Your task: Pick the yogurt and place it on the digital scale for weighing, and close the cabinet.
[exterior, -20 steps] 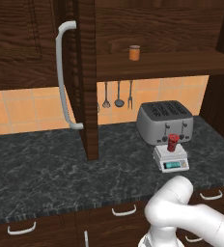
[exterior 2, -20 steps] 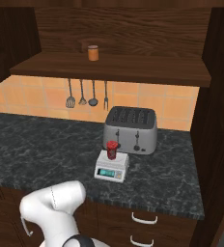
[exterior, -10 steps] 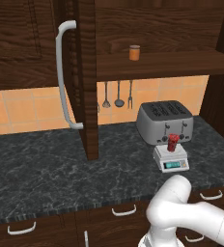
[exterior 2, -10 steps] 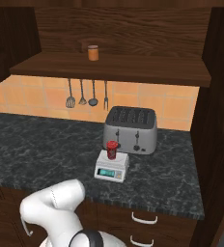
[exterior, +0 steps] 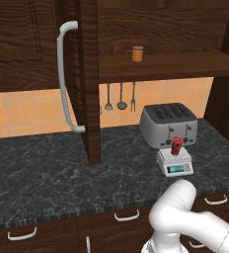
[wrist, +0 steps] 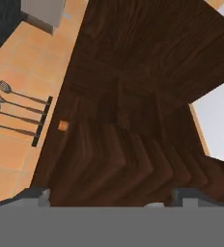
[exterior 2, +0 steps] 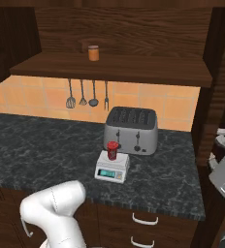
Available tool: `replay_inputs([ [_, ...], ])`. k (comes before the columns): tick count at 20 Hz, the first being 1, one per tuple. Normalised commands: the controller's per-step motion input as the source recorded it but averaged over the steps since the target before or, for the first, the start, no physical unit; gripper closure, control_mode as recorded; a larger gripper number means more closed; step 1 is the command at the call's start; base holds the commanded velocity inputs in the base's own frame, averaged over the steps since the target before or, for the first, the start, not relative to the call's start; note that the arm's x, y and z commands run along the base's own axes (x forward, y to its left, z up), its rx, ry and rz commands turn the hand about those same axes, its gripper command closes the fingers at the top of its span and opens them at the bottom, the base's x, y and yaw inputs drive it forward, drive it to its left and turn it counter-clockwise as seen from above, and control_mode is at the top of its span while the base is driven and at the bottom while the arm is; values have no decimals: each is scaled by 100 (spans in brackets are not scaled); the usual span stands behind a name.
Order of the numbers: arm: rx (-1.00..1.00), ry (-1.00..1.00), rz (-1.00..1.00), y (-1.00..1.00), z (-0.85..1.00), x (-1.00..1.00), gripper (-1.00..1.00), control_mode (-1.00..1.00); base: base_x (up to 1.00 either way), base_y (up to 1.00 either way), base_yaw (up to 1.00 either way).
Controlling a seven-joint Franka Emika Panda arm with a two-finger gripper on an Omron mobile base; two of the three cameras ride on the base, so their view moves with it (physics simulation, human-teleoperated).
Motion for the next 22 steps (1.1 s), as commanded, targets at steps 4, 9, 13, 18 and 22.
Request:
replay_inputs([
  [4,-19,41,0,100,100,84,-100,-100,0,0,0],
  [9,-34,17,-7,100,91,100,-100,-100,0,0,0],
  [13,-38,12,-15,96,74,100,-100,-100,0,0,0],
  [18,-31,11,-17,59,48,100,-100,-100,0,0,0],
  [22,-8,5,-6,1,-4,100,-100,-100,0,0,0],
])
